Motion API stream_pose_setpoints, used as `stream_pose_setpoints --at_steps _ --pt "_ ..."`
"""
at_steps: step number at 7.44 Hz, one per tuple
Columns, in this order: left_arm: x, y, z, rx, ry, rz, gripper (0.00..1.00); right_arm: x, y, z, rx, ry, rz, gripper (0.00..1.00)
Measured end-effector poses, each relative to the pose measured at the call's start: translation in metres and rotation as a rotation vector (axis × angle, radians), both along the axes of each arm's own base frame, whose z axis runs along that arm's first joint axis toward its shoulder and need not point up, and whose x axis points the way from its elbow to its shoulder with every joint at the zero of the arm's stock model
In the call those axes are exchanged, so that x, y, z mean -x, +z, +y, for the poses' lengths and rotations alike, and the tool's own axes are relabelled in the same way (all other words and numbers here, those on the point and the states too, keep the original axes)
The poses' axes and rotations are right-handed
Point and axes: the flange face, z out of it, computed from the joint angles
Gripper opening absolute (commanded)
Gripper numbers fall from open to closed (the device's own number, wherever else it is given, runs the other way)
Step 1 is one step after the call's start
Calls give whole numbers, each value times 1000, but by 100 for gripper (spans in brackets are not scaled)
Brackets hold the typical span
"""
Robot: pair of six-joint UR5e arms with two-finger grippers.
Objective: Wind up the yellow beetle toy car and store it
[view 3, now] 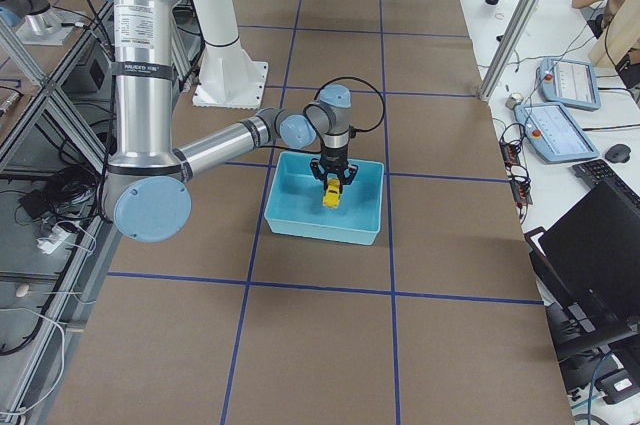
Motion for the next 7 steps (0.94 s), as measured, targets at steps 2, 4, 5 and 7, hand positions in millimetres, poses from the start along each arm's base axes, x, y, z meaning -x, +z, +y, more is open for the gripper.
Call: stream_pose_setpoints --at_steps 2,4,5,7 --pt "0 0 0 -2 0 0 100 0 -3 0 4 -2 -10 100" --pt "0 -1 0 -4 1 0 100 -13 -12 -6 26 12 -55 100" --pt "0 -1 1 -4 1 -1 100 -38 -12 -16 70 42 -99 100" --pt "1 0 8 -4 0 0 100 -128 9 -36 170 171 -162 99"
